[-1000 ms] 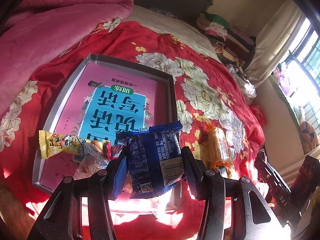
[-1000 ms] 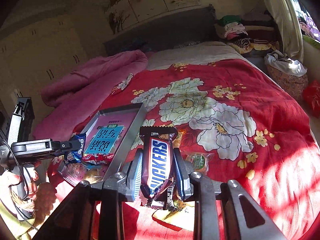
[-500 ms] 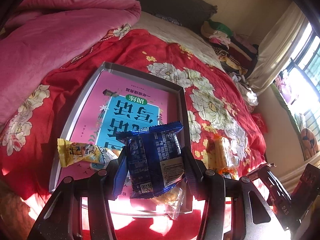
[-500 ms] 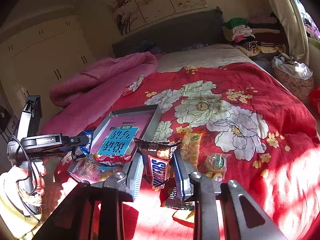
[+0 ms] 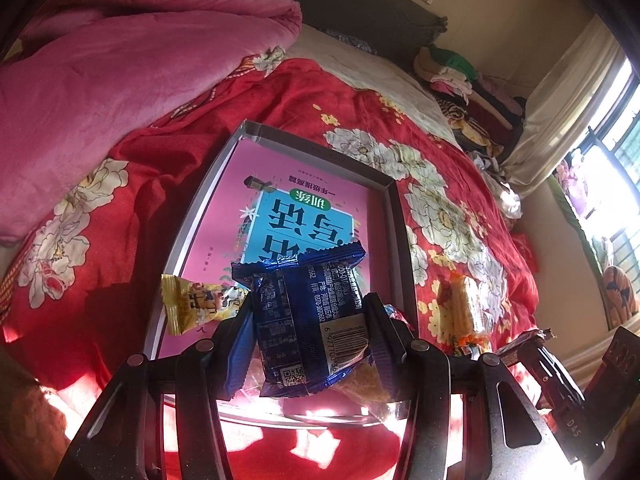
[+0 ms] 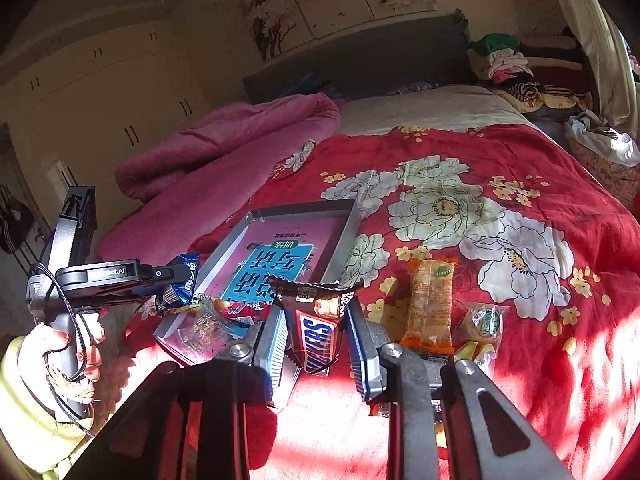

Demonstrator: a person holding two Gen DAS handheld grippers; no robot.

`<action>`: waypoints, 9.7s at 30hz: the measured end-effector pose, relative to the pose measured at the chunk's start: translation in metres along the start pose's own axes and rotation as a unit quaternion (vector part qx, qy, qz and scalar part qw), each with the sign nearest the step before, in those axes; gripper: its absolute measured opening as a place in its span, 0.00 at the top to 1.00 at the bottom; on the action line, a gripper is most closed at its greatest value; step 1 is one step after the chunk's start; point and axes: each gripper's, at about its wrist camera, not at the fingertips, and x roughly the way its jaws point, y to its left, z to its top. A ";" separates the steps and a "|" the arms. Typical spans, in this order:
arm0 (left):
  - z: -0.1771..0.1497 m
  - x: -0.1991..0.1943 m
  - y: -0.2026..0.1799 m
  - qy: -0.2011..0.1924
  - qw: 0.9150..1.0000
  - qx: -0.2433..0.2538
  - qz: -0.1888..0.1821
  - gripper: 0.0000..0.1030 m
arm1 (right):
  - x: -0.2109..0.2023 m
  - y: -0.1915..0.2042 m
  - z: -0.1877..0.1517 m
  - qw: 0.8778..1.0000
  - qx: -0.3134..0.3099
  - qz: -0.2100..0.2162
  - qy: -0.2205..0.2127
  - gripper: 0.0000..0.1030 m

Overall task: Organize snacks
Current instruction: 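Carry the blue packet and Snickers bar over the metal tray, then lower both snacks onto the tray and open both tools, then move both open tools back toward the remaining snacks, then grasp the orange-capped bread stick bag with the left tool while the right tool grasps the yellow-green bag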

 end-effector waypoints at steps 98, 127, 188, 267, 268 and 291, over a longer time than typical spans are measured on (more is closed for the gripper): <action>-0.040 0.059 -0.011 0.062 0.994 0.073 0.047 0.48 | 0.081 0.030 -0.016 0.996 -0.018 0.034 0.077 0.57; -0.031 0.034 -0.027 0.021 0.996 0.086 0.029 0.34 | 0.058 0.029 -0.015 0.997 -0.054 -0.003 0.055 0.35; -0.041 -0.023 -0.099 -0.023 0.989 0.142 -0.014 0.26 | -0.030 -0.061 0.014 0.993 0.056 -0.080 -0.060 0.18; -0.038 0.174 -0.209 0.148 0.979 0.139 -0.010 0.26 | 0.027 -0.146 -0.034 0.974 0.096 -0.154 0.136 0.65; -0.037 0.176 -0.211 0.149 0.979 0.141 -0.005 0.26 | 0.027 -0.146 -0.034 0.974 0.096 -0.153 0.135 0.65; -0.028 0.147 -0.192 0.120 0.983 0.117 -0.071 0.78 | 0.011 -0.154 -0.024 0.980 0.139 -0.107 0.091 0.66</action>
